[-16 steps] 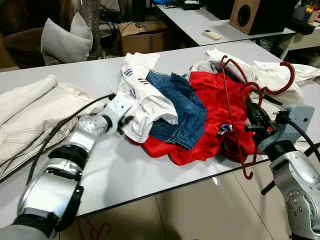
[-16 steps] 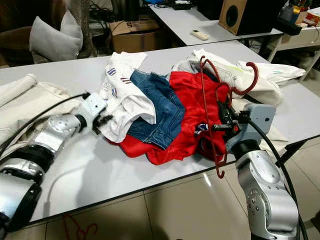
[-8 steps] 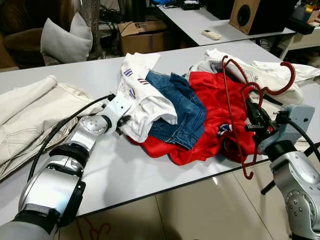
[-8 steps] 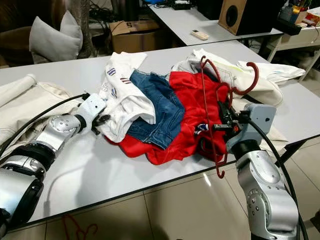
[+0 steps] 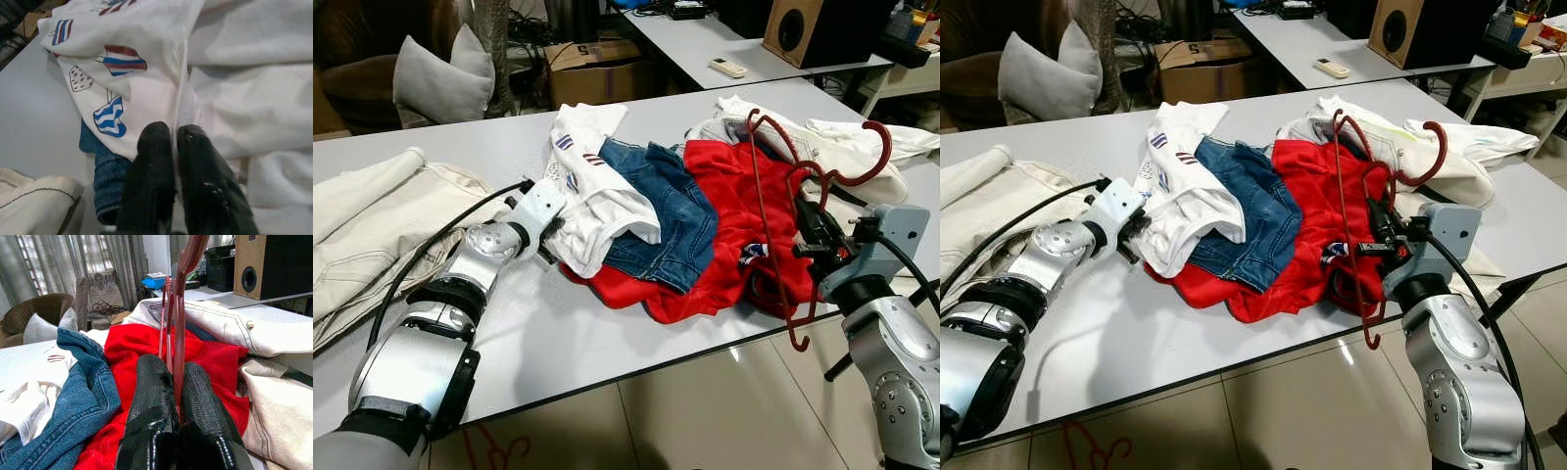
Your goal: Hang hanger
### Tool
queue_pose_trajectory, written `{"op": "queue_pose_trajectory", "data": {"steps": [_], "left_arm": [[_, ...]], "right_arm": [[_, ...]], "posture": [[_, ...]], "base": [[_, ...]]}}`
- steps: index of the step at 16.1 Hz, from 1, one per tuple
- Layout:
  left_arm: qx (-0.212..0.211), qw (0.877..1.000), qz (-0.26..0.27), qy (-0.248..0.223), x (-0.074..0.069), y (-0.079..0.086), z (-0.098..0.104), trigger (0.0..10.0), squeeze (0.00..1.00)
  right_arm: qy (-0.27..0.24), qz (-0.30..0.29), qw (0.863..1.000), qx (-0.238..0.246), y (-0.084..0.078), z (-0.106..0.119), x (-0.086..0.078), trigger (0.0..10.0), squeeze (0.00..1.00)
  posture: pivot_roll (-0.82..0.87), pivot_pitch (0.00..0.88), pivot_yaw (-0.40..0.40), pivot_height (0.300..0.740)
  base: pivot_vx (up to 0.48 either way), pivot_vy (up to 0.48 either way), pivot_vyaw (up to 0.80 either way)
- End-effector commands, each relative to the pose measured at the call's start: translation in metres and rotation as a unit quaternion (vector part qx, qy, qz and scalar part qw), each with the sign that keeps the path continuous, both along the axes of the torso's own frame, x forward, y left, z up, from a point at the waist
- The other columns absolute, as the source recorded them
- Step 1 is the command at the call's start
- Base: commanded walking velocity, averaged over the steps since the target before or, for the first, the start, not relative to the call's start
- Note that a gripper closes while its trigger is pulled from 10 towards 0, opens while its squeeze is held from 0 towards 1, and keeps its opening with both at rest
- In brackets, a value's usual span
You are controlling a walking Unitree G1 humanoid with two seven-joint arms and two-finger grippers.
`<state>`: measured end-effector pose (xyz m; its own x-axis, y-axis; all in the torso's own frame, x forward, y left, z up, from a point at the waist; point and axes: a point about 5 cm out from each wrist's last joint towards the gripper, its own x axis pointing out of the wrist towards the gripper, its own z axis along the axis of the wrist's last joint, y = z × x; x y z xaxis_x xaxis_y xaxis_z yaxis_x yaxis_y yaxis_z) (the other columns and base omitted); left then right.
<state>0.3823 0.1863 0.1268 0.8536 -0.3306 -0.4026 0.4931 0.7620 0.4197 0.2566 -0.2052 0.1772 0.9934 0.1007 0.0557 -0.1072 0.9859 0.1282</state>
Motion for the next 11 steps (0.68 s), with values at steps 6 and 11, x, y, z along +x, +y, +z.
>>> {"op": "queue_pose_trajectory", "data": {"steps": [6,11], "left_arm": [[-0.035,0.995,-0.027,-0.088,0.016,0.018,0.069,0.0,0.00],[-0.024,0.979,-0.116,-0.163,0.012,0.016,0.126,0.0,0.00]], "right_arm": [[0.008,0.266,0.964,0.017,0.029,0.015,-0.020,10.0,0.00],[0.073,0.372,0.925,0.033,0.028,0.013,-0.030,10.0,0.00]], "posture": [[-0.15,0.000,0.049,0.740],[-0.14,0.000,0.033,0.740]], "base": [[0.000,0.000,0.00],[0.000,0.000,0.00]]}}
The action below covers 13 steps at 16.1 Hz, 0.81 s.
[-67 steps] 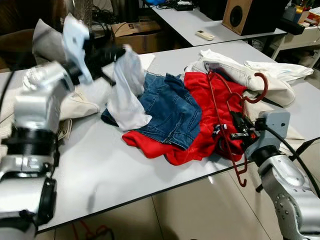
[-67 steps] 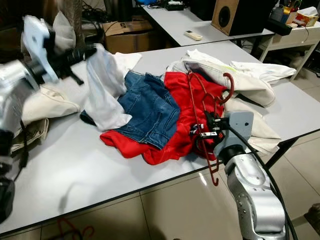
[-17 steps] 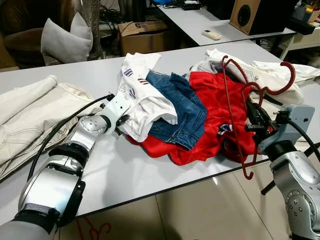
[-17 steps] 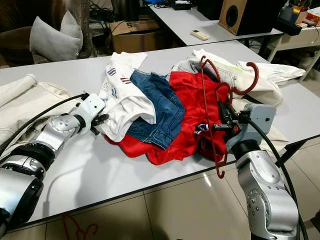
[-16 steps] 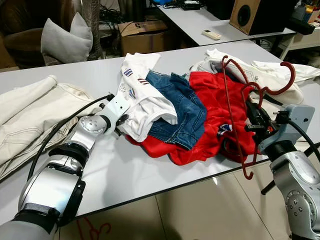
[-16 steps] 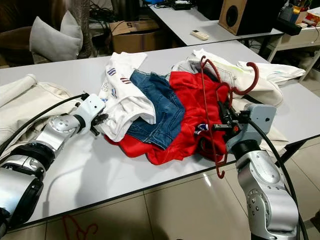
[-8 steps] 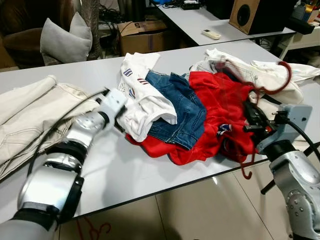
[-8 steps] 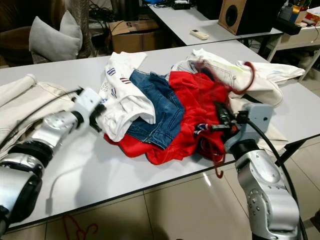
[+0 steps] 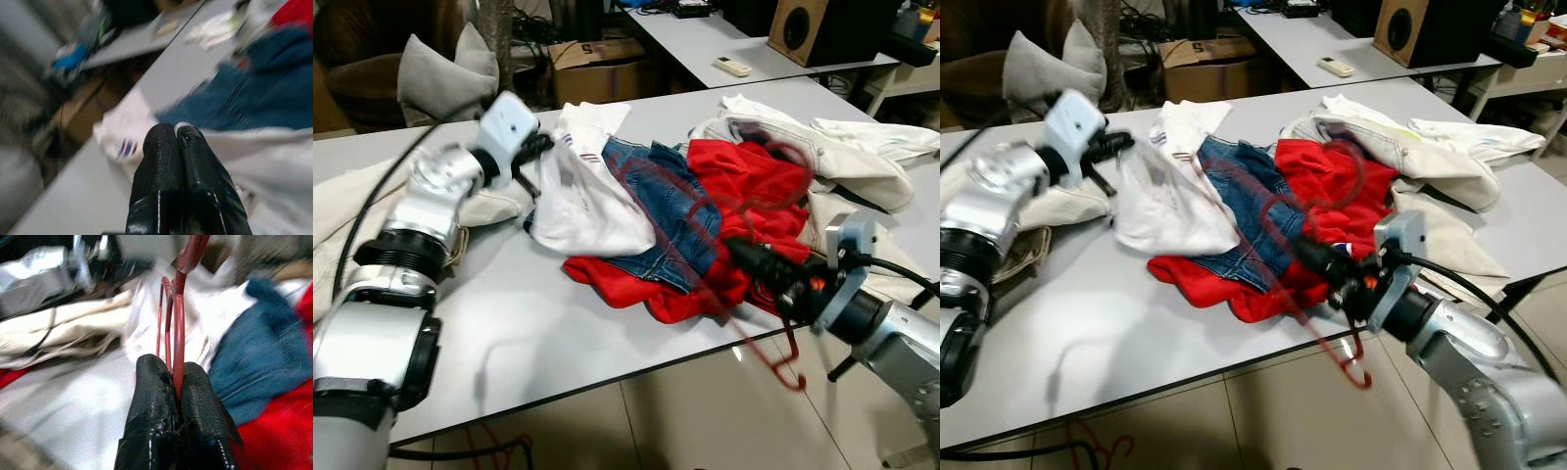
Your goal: Hang hanger
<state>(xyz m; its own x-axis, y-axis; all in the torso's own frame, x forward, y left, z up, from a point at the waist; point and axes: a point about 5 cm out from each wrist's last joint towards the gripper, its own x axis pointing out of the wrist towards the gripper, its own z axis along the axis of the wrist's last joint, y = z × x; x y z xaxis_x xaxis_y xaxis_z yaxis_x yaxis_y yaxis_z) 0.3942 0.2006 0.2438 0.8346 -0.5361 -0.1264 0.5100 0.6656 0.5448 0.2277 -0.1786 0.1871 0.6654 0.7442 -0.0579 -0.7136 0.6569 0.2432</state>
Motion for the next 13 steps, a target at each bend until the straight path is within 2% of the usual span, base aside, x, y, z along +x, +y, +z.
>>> {"op": "queue_pose_trajectory", "data": {"steps": [1,2,5,6,7,8,9,10,11,13], "left_arm": [[0.001,0.999,-0.029,-0.018,-0.004,-0.001,0.016,0.0,0.00],[0.013,0.998,-0.052,-0.018,-0.009,-0.004,0.021,0.0,0.00],[0.031,0.997,-0.068,-0.023,-0.015,-0.005,0.028,0.0,0.00],[0.040,0.995,-0.088,-0.013,-0.022,-0.007,0.030,0.0,0.00],[0.043,0.994,-0.097,-0.009,-0.024,-0.008,0.029,0.0,0.00],[0.052,0.991,-0.124,0.004,-0.033,-0.015,0.027,0.0,0.00],[0.052,0.991,-0.124,0.004,-0.033,-0.015,0.027,0.0,0.00],[0.052,0.990,-0.133,0.009,-0.036,-0.018,0.026,0.0,0.00],[0.053,0.986,-0.155,0.023,-0.044,-0.029,0.021,0.0,0.00],[0.051,0.985,-0.161,0.028,-0.047,-0.036,0.017,0.0,0.00]], "right_arm": [[0.011,0.019,1.000,0.014,0.002,0.002,-0.001,10.0,0.00],[0.024,0.028,0.999,0.022,0.003,0.001,0.000,10.0,0.00],[0.052,0.046,0.997,0.017,0.007,-0.005,0.004,10.0,0.00],[0.069,0.013,0.998,0.003,0.010,-0.013,0.014,10.0,0.00],[0.073,-0.007,0.997,0.001,0.010,-0.015,0.020,10.0,0.00],[0.079,-0.041,0.996,0.009,0.015,-0.019,0.033,10.0,0.00],[0.079,-0.041,0.996,0.009,0.015,-0.019,0.033,10.0,0.00],[0.080,-0.042,0.996,0.017,0.019,-0.020,0.035,10.0,0.00],[0.087,-0.030,0.995,0.039,0.033,-0.024,0.044,10.0,0.00],[0.092,-0.020,0.994,0.055,0.042,-0.026,0.050,10.0,0.00]], "posture": [[-0.13,0.000,0.030,0.740],[-0.13,0.000,0.021,0.740],[-0.12,0.000,0.016,0.740],[-0.12,0.000,0.016,0.740],[-0.12,0.000,0.016,0.740],[-0.11,0.000,0.011,0.740],[-0.11,0.000,0.011,0.740],[-0.11,0.000,0.011,0.740],[-0.10,0.000,0.012,0.740],[-0.10,0.000,0.012,0.740]], "base": [[0.000,0.000,0.00],[0.000,0.000,0.00],[0.000,0.000,0.00],[0.000,0.000,0.00],[0.000,0.000,0.00],[0.000,0.000,0.00],[0.000,0.000,0.00],[0.000,0.000,0.00],[0.000,0.000,0.00],[0.000,0.000,0.00]]}}
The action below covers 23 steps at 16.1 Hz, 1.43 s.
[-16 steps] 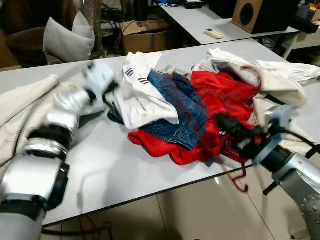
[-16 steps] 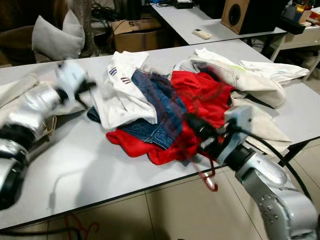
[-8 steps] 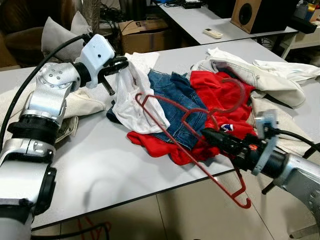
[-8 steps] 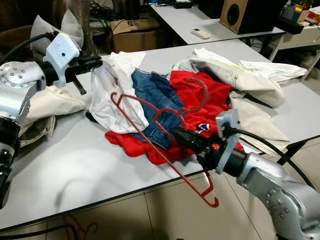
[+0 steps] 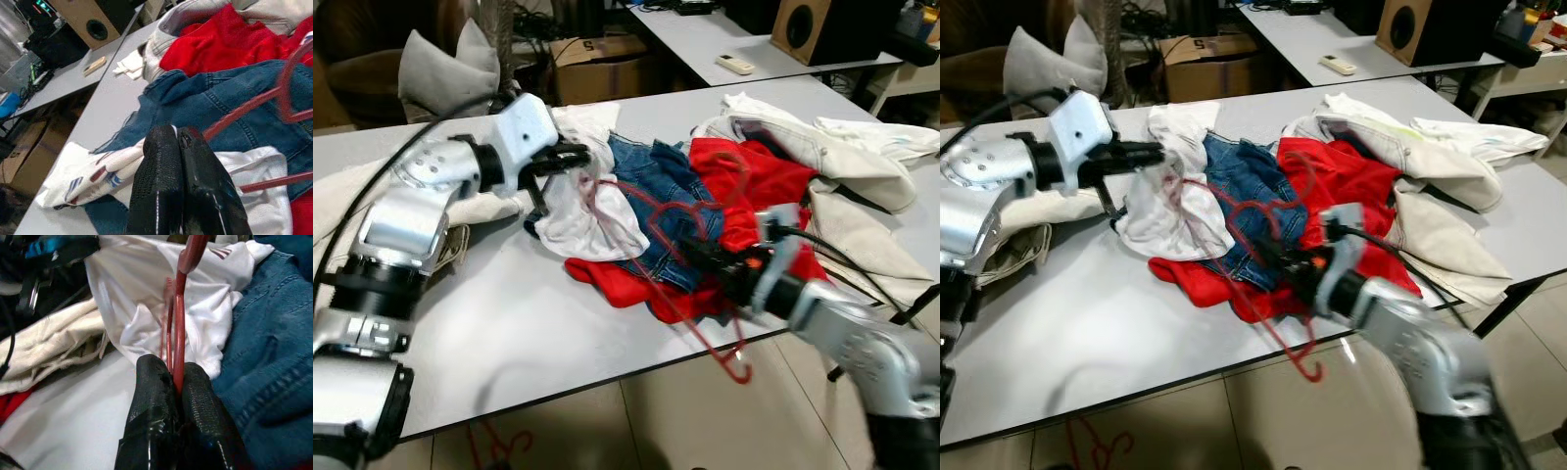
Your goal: Hang hanger
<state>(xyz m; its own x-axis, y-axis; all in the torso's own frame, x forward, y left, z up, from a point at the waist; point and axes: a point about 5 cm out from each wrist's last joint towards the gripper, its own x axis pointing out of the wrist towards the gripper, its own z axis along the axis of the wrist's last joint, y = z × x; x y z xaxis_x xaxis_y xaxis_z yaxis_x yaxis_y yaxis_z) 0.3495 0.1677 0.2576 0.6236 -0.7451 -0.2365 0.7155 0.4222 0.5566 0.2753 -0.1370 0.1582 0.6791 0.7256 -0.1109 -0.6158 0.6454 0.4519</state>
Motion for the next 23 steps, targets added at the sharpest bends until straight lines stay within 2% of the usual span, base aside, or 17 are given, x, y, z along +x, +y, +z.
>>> {"op": "queue_pose_trajectory", "data": {"steps": [1,4,7,10,13,15,17,19,20,21,23], "left_arm": [[0.001,1.000,0.006,-0.010,-0.001,-0.007,0.001,0.0,0.00],[-0.005,0.999,0.036,-0.023,0.005,-0.006,0.001,0.0,0.00],[-0.001,1.000,0.019,0.003,-0.006,-0.013,-0.005,0.0,0.00],[-0.001,1.000,0.013,0.021,-0.014,-0.020,-0.016,0.0,0.00],[0.004,0.999,0.020,0.028,-0.021,-0.026,-0.026,0.0,0.00],[0.001,0.999,0.031,0.042,-0.029,-0.025,-0.034,0.0,0.00],[0.005,0.997,0.054,0.050,-0.035,-0.019,-0.041,0.0,0.00],[-0.005,0.996,0.092,0.006,-0.032,-0.008,-0.028,0.0,0.00],[-0.009,0.996,0.094,0.000,-0.032,-0.007,-0.025,0.0,0.00],[-0.021,0.997,0.066,0.026,-0.040,-0.007,-0.020,0.0,0.00],[-0.022,0.998,0.033,0.057,-0.046,-0.010,-0.021,0.0,0.00]], "right_arm": [[-0.010,0.005,1.000,0.005,0.004,0.003,0.006,10.0,0.00],[-0.018,0.011,1.000,0.008,0.009,0.007,0.008,10.0,0.00],[-0.015,-0.034,0.999,0.026,0.016,0.006,0.024,10.0,0.00],[0.029,-0.107,0.992,0.062,0.021,-0.005,0.039,10.0,0.00],[0.074,-0.159,0.983,0.062,0.015,-0.021,0.042,10.0,0.00],[0.101,-0.200,0.971,0.080,0.007,-0.030,0.041,10.0,0.00],[0.125,-0.223,0.958,0.132,0.008,-0.032,0.046,10.0,0.00],[0.134,-0.232,0.952,0.151,0.009,-0.032,0.047,10.0,0.00],[0.137,-0.237,0.949,0.158,0.008,-0.033,0.047,10.0,0.00],[0.136,-0.231,0.943,0.199,0.010,-0.026,0.050,10.0,0.00],[0.121,-0.203,0.944,0.231,0.018,-0.014,0.053,10.0,0.00]], "posture": [[-0.10,0.000,0.013,0.740],[-0.10,0.000,0.015,0.740],[-0.10,0.000,0.021,0.740],[-0.09,0.000,0.018,0.740],[-0.07,0.000,-0.006,0.740],[-0.07,0.000,-0.023,0.740],[-0.06,0.000,-0.027,0.740],[-0.06,0.000,-0.035,0.740],[-0.06,0.000,-0.035,0.740],[-0.06,0.000,-0.028,0.740],[-0.07,0.000,-0.019,0.740]], "base": [[0.000,0.000,0.00],[0.000,0.000,0.00],[0.000,0.000,0.00],[0.000,0.000,0.00],[0.000,0.000,0.00],[0.000,0.000,0.00],[0.000,0.000,0.00],[0.000,0.000,0.00],[0.000,0.000,0.00],[0.000,0.000,0.00],[0.000,0.000,0.00]]}}
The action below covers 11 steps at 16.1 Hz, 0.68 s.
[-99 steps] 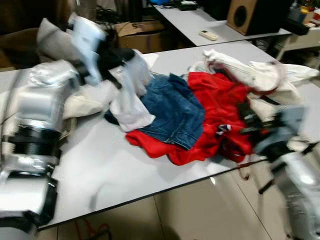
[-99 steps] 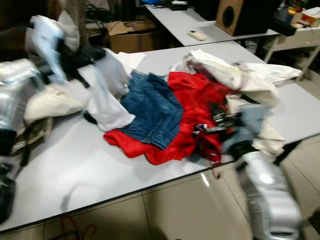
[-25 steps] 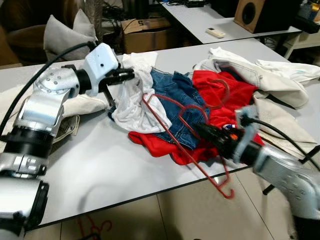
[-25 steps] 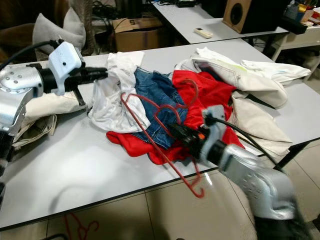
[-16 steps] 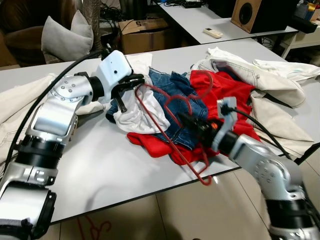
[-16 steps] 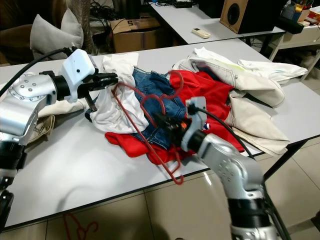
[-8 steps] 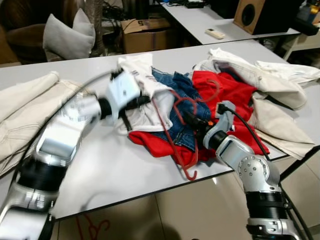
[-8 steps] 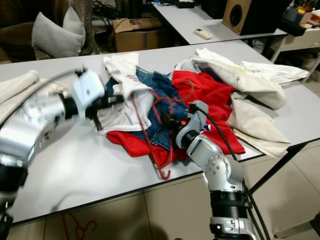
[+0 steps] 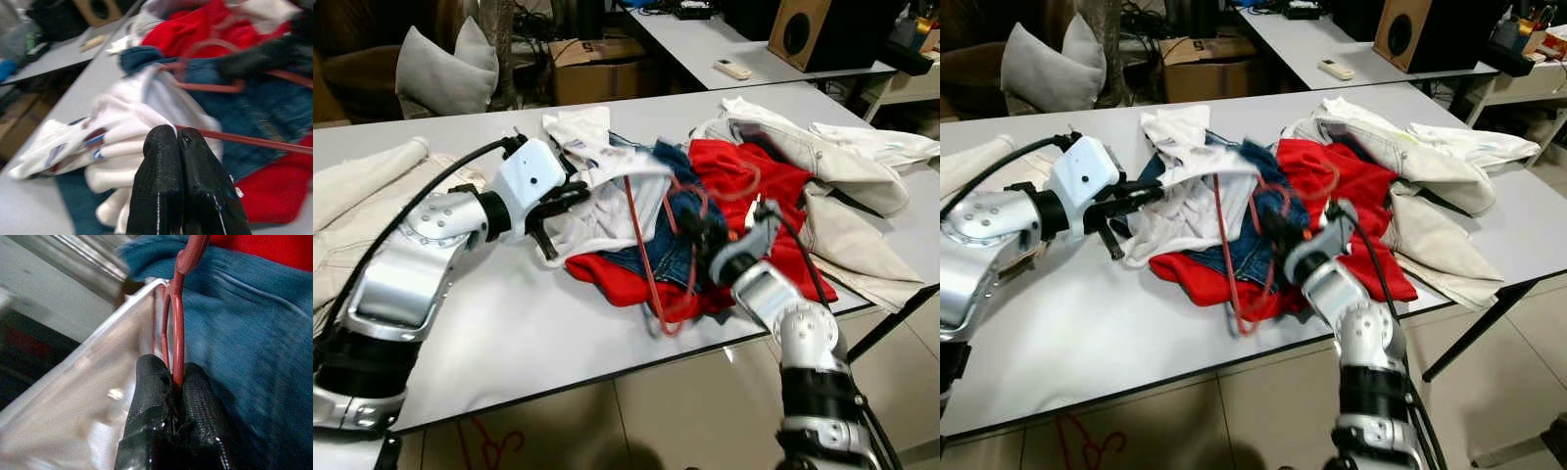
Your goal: Hang hanger
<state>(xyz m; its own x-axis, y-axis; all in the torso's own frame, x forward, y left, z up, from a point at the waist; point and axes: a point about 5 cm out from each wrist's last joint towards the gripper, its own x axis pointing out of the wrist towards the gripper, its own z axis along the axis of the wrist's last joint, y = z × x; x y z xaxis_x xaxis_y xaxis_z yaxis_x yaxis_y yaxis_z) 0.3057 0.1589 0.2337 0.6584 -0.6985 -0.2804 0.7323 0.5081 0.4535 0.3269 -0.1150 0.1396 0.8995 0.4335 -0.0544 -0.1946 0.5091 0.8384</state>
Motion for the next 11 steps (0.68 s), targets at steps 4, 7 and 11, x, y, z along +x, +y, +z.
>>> {"op": "queue_pose_trajectory", "data": {"steps": [4,7,11], "left_arm": [[-0.006,0.999,-0.045,0.020,-0.008,-0.005,0.012,0.0,0.00],[-0.048,0.994,-0.090,0.049,-0.017,-0.016,0.020,0.0,0.00],[-0.049,0.983,-0.145,0.105,-0.031,-0.026,0.012,0.0,0.00]], "right_arm": [[-0.013,-0.012,0.990,0.138,0.012,0.024,0.016,10.0,0.00],[0.000,-0.019,0.990,0.139,0.033,0.025,0.024,10.0,0.00],[0.028,-0.047,0.978,0.202,0.053,0.032,0.039,10.0,0.00]], "posture": [[-0.05,0.000,-0.009,0.740],[-0.02,0.000,0.002,0.740],[-0.01,0.000,0.015,0.740]], "base": [[0.000,0.000,0.00],[0.000,0.000,0.00],[0.000,0.000,0.00]]}}
